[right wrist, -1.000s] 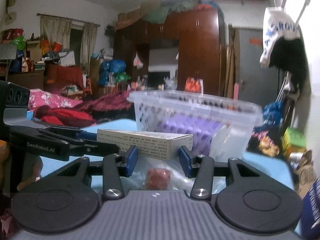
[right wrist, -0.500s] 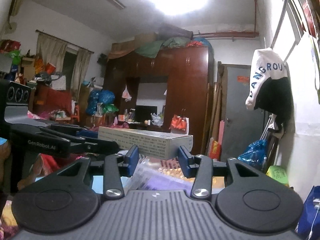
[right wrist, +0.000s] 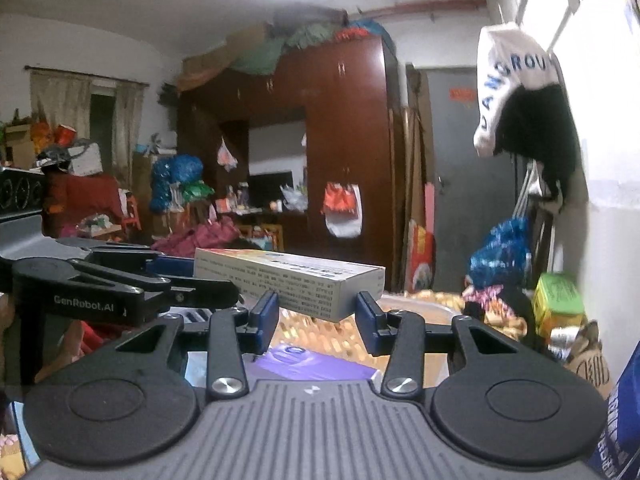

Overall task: Organize objects
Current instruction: 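Lift the medicine box with both grippers and carry it over the basket, then lower the medicine box into the basket and open both grippers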

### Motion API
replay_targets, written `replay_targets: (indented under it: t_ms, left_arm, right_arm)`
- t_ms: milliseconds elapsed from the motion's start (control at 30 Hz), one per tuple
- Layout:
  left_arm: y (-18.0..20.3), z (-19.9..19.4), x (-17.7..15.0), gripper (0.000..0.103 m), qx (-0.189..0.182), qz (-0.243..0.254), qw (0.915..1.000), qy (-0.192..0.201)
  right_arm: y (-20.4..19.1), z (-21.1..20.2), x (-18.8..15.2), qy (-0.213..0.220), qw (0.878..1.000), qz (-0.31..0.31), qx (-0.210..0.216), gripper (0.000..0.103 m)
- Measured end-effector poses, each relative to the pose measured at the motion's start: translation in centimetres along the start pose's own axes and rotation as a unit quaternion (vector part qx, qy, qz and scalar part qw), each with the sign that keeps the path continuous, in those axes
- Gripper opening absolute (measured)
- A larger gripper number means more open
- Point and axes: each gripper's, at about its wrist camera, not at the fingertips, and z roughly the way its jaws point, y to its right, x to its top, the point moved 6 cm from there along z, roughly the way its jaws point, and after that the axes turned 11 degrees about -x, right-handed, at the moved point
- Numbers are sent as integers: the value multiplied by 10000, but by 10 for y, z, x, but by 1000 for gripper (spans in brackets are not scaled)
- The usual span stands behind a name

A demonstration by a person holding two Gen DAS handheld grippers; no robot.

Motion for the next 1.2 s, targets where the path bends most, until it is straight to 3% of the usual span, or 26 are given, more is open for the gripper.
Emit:
replay_targets:
  t_ms: [267,500,700,767,833,900,1033,1200]
  left_arm:
    - [-28,33,-3,54,166,-245,9982,-516]
    - [-49,64,-15,53,400,-608,9911,-1117]
    - [-42,81,-29,54,671,-320,9833,-1664]
    - [-39,76,-27,56,762,-178,9846,-1562]
    - [-38,65,-21,72,830,-79,9870,-1373]
    - [-36,46,-13,81,1024,-16,9887,-1094]
    - [-19,-6,6,83,1147,48,9901,-808]
    - [13,-78,25,88,1487,434,9859,-629]
  right_arm:
    - [6,31,-11,-703,9974,163,-40,46]
    - [8,57,-20,-1391,9898,155,-271,45]
    - [9,61,-31,-1816,9822,-10,-470,49]
    - [11,60,-25,-1781,9830,78,-447,52]
    - [13,52,-20,-1686,9844,89,-492,64]
    - [19,38,-9,-1382,9880,104,-683,91]
    - [27,-17,3,-624,9953,486,-559,102]
    - [21,-77,-3,-82,9973,504,-521,103]
